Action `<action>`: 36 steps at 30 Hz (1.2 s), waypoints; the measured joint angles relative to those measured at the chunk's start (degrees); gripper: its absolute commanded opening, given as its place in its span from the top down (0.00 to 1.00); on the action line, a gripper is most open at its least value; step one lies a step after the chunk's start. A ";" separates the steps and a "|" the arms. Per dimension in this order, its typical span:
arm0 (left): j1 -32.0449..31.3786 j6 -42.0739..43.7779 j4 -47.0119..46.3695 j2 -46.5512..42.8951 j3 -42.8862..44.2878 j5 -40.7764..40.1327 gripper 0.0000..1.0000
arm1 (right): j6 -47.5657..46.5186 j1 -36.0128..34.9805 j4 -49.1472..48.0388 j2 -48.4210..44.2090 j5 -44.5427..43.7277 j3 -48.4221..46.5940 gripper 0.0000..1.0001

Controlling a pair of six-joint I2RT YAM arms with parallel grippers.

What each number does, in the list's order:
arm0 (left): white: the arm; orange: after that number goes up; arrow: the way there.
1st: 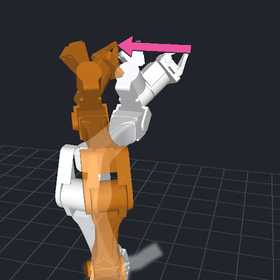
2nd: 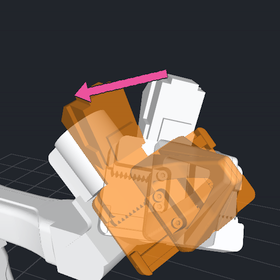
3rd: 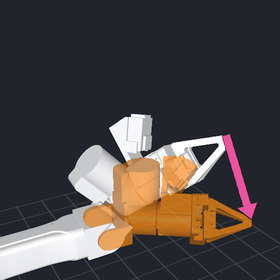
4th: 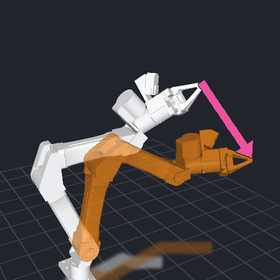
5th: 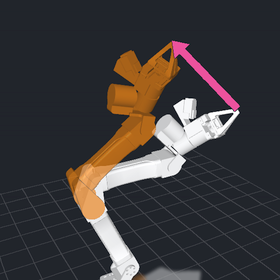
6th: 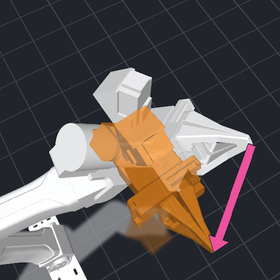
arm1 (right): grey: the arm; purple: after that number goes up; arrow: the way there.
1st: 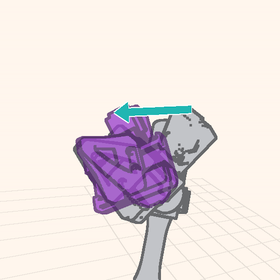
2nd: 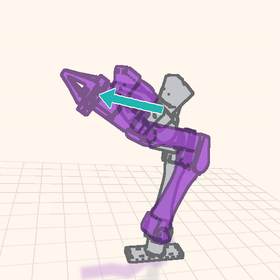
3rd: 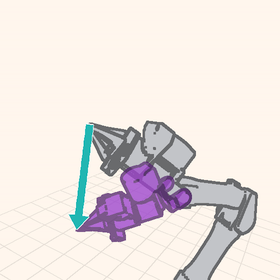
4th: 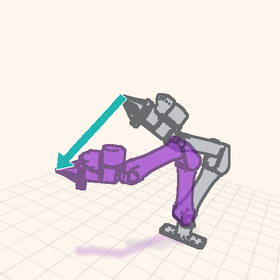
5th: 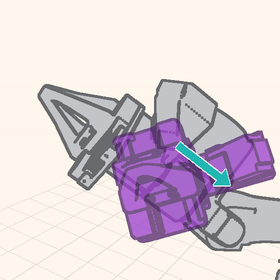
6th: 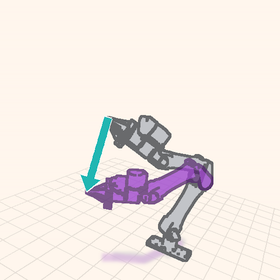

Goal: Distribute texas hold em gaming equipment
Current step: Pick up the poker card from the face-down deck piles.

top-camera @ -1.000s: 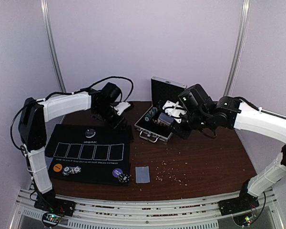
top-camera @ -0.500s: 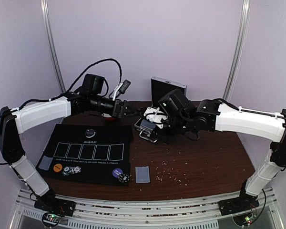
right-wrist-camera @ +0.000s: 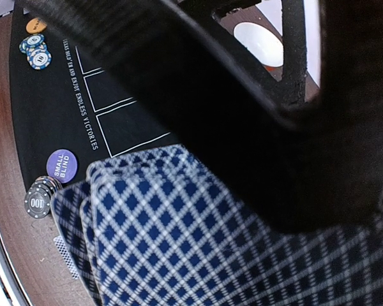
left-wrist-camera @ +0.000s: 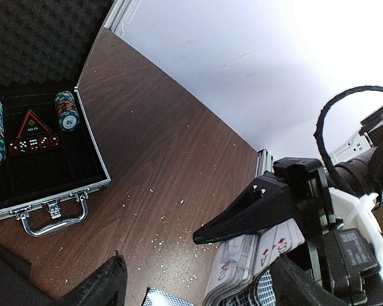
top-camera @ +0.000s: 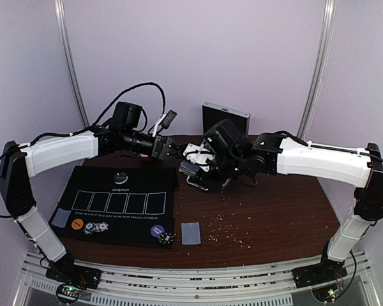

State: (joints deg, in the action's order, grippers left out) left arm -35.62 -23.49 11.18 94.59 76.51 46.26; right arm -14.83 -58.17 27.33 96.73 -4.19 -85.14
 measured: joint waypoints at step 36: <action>-1.75 2.21 -1.97 -3.17 -5.55 -3.34 0.30 | -0.46 -0.11 -1.88 0.09 1.90 0.00 0.59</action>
State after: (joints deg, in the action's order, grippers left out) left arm -37.36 -21.28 9.21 91.42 70.96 42.92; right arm -15.29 -58.28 25.45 96.82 -2.28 -85.14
